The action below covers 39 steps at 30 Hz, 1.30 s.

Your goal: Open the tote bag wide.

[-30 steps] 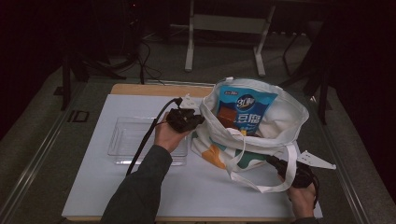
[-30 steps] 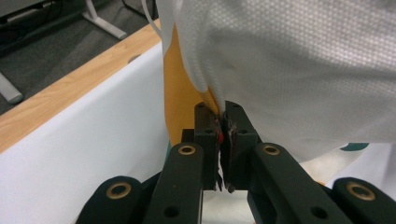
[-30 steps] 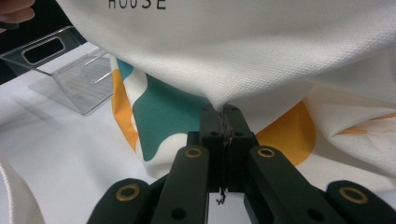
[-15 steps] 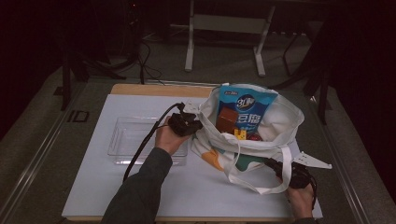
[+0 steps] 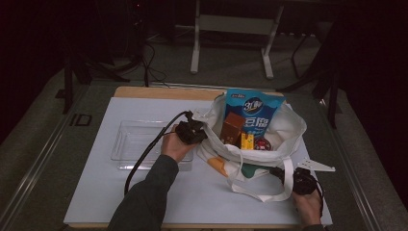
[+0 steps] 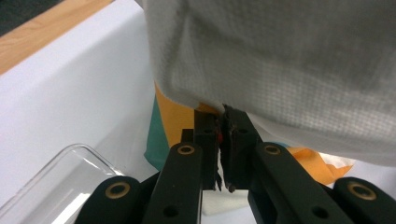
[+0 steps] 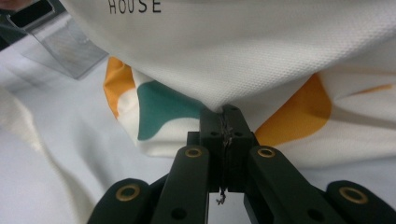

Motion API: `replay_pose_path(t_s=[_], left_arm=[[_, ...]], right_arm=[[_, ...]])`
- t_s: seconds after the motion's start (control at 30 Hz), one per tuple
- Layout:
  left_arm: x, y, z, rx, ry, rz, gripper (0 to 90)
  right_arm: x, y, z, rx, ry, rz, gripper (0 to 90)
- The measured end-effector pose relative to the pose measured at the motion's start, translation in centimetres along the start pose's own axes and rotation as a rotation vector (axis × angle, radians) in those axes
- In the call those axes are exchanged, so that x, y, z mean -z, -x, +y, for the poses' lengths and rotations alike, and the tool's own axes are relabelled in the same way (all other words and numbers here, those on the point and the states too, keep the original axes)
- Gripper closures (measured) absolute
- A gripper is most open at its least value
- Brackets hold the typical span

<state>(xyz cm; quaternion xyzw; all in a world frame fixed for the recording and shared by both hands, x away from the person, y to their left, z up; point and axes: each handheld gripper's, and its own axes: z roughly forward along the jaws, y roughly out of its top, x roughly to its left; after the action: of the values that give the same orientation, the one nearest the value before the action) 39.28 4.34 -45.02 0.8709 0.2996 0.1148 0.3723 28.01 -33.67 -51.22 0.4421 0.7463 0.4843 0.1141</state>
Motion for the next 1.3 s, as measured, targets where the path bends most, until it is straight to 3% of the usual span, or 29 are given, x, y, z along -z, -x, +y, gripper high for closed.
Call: replay_pose_path(t_s=[0.2,0.4,0.53,0.73,0.9,1.07,1.3], left_arm=[[-1.1,-0.3,-0.4,0.014,-0.032,-0.025,85.7],[-1.3,-0.4,-0.7,0.027,-0.024,-0.039,84.1],[-1.1,-0.3,-0.9,0.018,-0.035,-0.062,71.8],[-0.1,-0.7,-1.4,0.042,0.001,-0.085,63.7],[1.2,-0.7,-1.6,0.024,0.034,-0.094,61.8],[2.6,-0.7,-1.8,0.008,0.077,-0.055,59.5],[4.7,-0.9,-2.3,0.009,0.152,-0.056,58.1]], right_arm=[[-0.8,0.2,-0.4,-0.014,-0.076,-0.011,89.4],[-0.9,0.3,-0.3,-0.031,-0.096,-0.009,87.4],[-0.3,0.5,-0.1,-0.031,-0.114,0.009,75.6],[1.3,1.2,0.0,-0.064,-0.067,0.013,69.3],[2.0,1.7,0.3,-0.117,-0.021,0.011,65.5],[2.0,1.7,0.6,-0.139,0.010,0.011,63.4],[1.8,1.6,0.8,-0.162,0.028,0.001,63.1]])
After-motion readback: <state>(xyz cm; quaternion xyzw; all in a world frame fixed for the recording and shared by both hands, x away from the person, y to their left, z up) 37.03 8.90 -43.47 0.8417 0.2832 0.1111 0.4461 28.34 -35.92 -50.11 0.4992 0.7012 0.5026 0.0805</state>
